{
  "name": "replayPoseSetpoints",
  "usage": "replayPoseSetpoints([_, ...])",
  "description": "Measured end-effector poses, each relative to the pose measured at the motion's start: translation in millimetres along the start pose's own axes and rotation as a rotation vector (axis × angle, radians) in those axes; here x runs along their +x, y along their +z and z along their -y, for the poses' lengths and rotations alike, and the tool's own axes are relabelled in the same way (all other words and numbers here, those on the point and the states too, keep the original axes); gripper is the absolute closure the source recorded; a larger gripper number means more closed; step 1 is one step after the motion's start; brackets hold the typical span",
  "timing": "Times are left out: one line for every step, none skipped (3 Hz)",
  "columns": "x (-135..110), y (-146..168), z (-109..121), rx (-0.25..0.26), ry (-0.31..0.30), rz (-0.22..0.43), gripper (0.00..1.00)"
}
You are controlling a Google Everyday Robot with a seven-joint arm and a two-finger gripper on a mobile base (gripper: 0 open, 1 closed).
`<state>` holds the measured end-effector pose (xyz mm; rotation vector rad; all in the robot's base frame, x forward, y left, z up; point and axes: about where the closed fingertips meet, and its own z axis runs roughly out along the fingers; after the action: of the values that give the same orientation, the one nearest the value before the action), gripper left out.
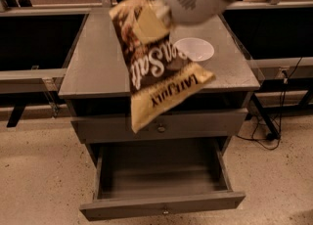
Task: Pick brown chip bag from middle drawer and place on counter
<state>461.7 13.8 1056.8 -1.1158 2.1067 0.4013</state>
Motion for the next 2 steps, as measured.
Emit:
replayPoseSetpoints([-54, -20, 10, 0.078, 0.057, 0.02, 1.0])
replayPoseSetpoints([-101, -16, -2, 0.073, 0.137, 0.042, 1.0])
